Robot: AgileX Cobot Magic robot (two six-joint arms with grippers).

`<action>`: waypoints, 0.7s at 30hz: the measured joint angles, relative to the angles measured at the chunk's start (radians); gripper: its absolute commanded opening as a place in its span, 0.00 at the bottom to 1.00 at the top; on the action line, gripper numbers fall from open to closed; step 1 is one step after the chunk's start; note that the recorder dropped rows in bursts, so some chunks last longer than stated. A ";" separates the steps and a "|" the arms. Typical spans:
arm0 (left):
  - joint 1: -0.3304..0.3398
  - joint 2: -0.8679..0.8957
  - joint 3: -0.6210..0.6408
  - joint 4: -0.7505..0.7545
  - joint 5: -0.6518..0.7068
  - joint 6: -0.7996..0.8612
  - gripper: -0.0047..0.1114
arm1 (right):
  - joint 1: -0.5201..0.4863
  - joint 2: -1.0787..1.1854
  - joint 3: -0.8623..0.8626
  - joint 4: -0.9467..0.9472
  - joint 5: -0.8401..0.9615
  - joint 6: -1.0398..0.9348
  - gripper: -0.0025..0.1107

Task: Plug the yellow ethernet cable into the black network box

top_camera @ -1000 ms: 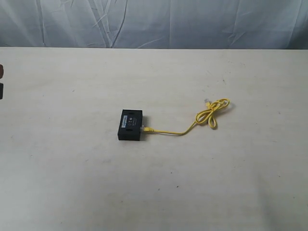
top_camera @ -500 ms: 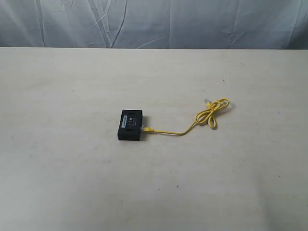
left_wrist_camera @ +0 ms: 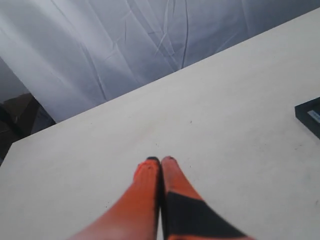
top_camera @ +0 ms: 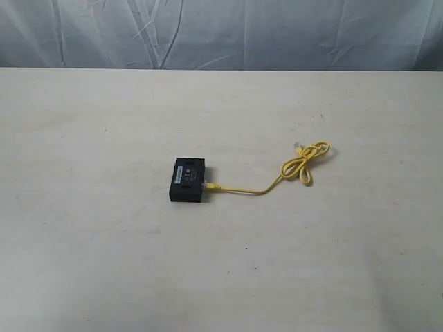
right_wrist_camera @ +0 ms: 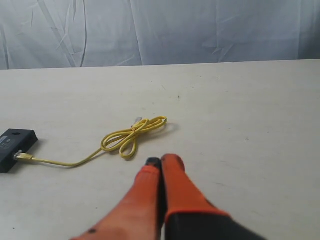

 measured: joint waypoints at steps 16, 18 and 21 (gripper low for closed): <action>0.028 -0.228 0.193 0.067 -0.059 0.000 0.04 | 0.000 0.000 0.000 0.000 -0.002 0.000 0.02; 0.045 -0.228 0.193 0.068 -0.059 0.000 0.04 | 0.000 0.000 0.000 0.000 -0.002 0.000 0.02; 0.048 -0.228 0.193 0.074 -0.059 0.000 0.04 | 0.000 0.000 0.000 0.000 -0.002 0.000 0.02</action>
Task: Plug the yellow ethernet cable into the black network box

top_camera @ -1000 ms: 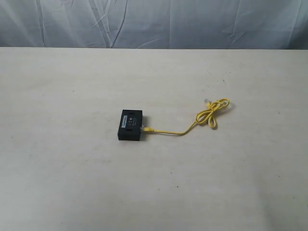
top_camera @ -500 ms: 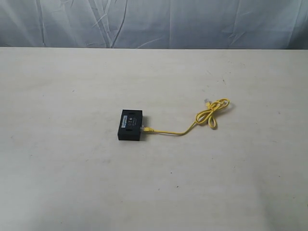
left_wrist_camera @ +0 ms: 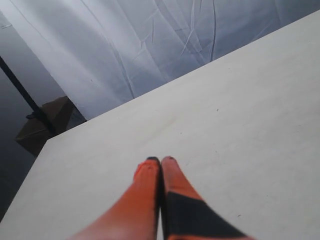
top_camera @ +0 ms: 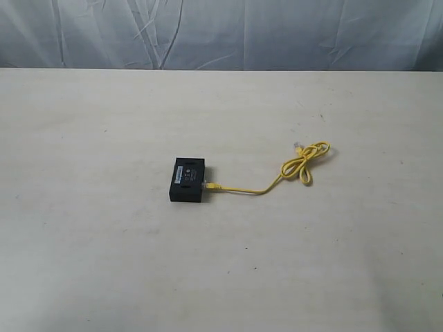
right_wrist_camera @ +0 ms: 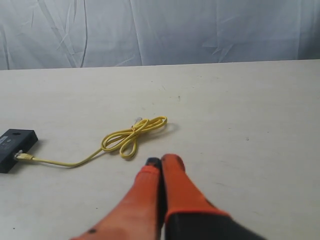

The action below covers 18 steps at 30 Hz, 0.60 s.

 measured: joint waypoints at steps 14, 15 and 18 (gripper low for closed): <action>0.007 -0.002 0.000 0.196 0.000 -0.499 0.04 | 0.000 0.000 0.000 0.000 0.000 0.000 0.02; 0.007 -0.002 0.000 0.209 0.000 -0.541 0.04 | 0.000 0.000 0.000 0.000 0.000 0.000 0.02; 0.007 -0.002 0.000 0.237 0.000 -0.669 0.04 | 0.000 0.000 0.000 0.000 0.000 0.000 0.02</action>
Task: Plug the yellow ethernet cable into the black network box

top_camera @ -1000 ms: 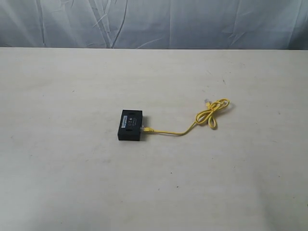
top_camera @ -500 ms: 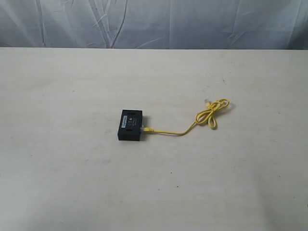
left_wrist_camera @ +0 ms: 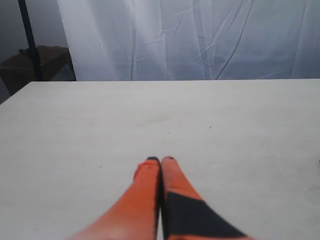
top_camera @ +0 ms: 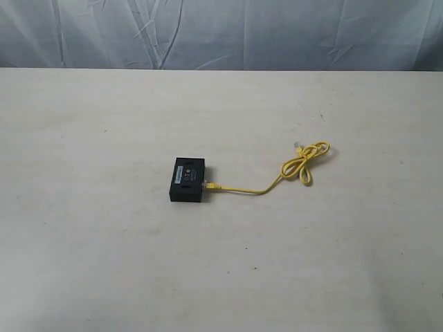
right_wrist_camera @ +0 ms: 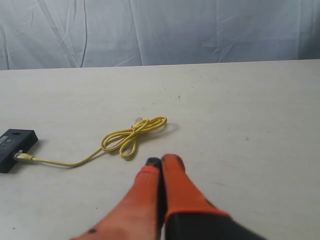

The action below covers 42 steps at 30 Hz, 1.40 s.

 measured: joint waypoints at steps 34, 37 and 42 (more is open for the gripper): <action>0.000 0.000 0.000 0.028 -0.003 -0.037 0.04 | 0.000 0.000 0.000 0.000 0.000 0.000 0.02; 0.000 0.000 0.000 0.028 -0.003 -0.037 0.04 | 0.000 0.000 0.000 0.000 0.000 0.000 0.02; 0.000 0.000 0.000 0.028 -0.006 -0.037 0.04 | 0.000 0.000 0.000 0.000 0.000 0.000 0.02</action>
